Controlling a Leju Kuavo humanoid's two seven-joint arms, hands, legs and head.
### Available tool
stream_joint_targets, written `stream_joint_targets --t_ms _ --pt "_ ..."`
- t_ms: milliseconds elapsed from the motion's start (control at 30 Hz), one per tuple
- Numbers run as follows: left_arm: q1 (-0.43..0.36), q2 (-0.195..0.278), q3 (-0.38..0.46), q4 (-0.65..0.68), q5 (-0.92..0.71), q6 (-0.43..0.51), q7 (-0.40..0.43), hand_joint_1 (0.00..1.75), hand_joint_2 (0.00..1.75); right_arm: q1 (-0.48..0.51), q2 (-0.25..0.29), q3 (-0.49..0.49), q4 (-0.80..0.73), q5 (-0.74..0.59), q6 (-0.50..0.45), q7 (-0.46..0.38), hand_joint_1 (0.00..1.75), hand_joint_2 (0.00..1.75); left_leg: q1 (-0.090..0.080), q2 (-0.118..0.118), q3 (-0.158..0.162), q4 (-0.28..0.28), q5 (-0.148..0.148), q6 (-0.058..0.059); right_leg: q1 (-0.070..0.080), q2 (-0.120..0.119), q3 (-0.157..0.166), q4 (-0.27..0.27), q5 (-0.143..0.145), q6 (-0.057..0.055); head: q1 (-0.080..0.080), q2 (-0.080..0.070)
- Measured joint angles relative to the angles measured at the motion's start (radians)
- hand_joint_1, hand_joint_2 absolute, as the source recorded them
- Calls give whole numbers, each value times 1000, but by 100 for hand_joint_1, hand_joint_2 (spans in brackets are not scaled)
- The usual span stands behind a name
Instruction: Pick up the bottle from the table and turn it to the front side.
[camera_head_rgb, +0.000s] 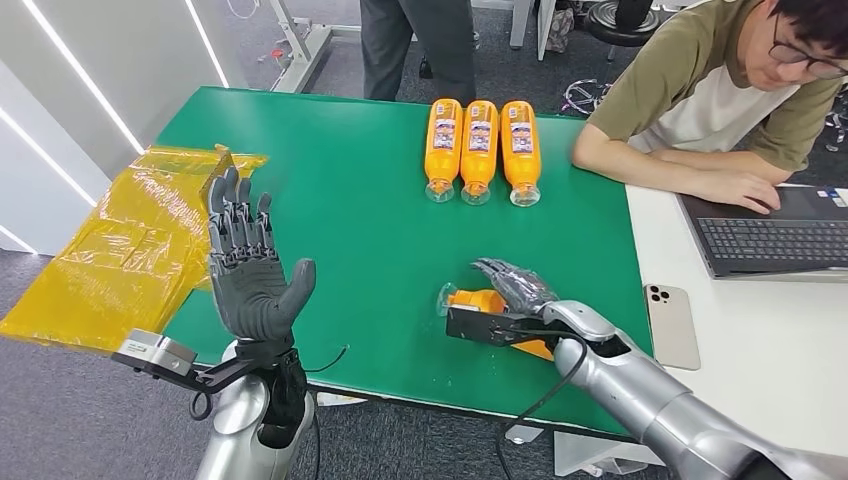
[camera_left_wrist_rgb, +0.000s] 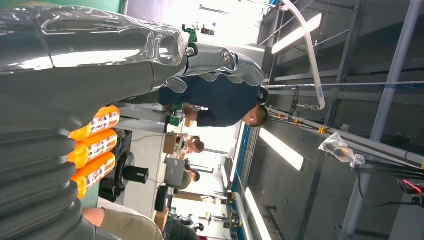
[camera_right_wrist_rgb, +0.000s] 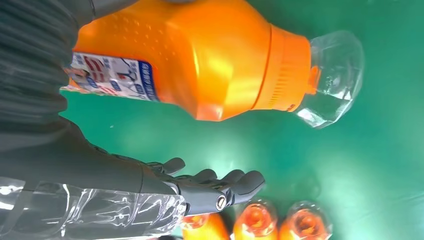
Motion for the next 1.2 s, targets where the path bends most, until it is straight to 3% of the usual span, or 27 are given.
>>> stream_joint_targets --t_ms 300,667,1200 --pt "0 0 1 0 3 0 0 0 175 -2 -52 24 -36 10 122 56 0 175 0 0 0 0 0 0 0 0 0 0 0 0 0 0" --pt "0 0 2 0 14 11 0 0 175 -20 -122 65 -39 3 287 62 0 175 0 0 0 0 0 0 0 -1 0 0 0 0 0 0" --pt "1 0 2 0 20 32 0 0 175 -31 -222 95 -83 68 250 197 0 175 0 0 3 1 0 1 0 0 4 -1 0 1 0 0"
